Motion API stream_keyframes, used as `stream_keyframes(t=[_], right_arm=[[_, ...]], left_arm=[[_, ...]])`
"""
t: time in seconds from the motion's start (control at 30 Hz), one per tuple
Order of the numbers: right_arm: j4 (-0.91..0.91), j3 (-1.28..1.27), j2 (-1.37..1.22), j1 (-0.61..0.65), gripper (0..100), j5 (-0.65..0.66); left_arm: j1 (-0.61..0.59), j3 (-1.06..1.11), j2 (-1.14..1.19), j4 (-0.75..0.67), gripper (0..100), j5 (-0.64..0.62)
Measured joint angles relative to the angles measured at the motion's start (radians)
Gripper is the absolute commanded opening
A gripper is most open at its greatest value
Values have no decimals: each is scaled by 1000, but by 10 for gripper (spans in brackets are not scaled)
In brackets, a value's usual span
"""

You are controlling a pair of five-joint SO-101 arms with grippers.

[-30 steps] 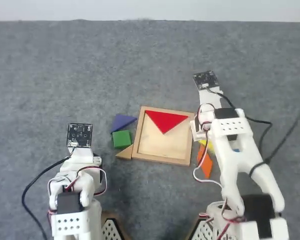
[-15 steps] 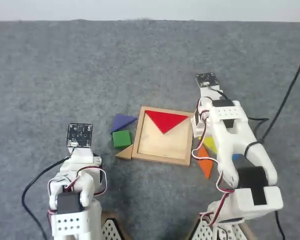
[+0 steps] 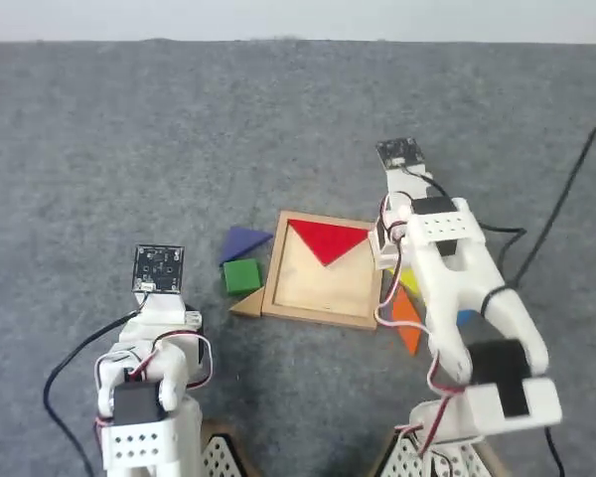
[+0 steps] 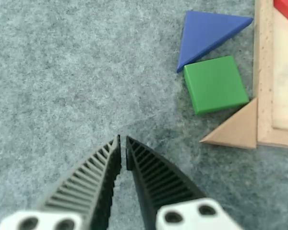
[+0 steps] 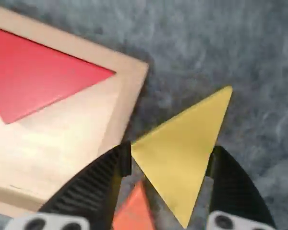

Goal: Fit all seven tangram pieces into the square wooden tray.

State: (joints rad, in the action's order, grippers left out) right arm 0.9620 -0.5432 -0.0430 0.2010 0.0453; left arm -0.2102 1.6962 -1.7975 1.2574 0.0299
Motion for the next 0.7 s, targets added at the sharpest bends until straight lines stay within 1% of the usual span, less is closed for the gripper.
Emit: stream_keyframes(t=[0.1, 0.27, 0.7], right_arm=[[0, 25, -51, -3, 261, -5], [0, 55, -89, -48, 260, -6], [6, 80, -112, -143, 262, -8]], left_arm=[[0, 0, 0, 0, 18, 0], [0, 0, 0, 0, 18, 0], [0, 0, 0, 0, 18, 0]])
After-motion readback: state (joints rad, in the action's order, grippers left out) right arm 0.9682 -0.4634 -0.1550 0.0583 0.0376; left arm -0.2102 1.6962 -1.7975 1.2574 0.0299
